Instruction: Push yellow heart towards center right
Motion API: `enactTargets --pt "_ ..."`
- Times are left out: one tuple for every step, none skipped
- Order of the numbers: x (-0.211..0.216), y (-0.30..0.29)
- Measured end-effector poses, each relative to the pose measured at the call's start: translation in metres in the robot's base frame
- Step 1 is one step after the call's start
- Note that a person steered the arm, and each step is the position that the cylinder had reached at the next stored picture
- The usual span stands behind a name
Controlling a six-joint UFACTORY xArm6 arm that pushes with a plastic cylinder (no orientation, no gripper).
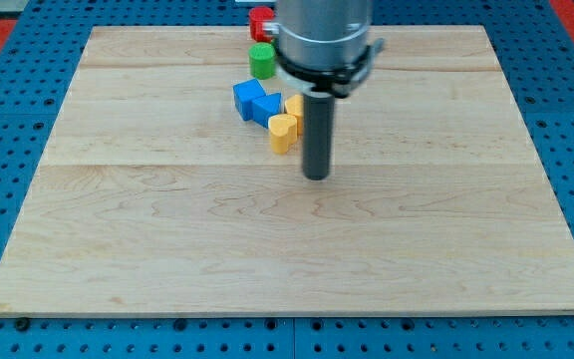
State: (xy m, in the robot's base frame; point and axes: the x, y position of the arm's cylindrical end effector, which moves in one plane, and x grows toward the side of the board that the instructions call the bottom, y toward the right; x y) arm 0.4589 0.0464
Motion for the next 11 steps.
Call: enactTargets --pt "0.0 0.026" --pt "0.0 0.033" --pt "0.0 0.044" --pt "0.0 0.045" --pt "0.034 0.027" --pt "0.08 -0.039" --pt "0.063 -0.14" --pt "0.029 -0.222" --pt "-0.021 -0.245" --pt "-0.039 -0.197" --pt "-0.039 -0.153"
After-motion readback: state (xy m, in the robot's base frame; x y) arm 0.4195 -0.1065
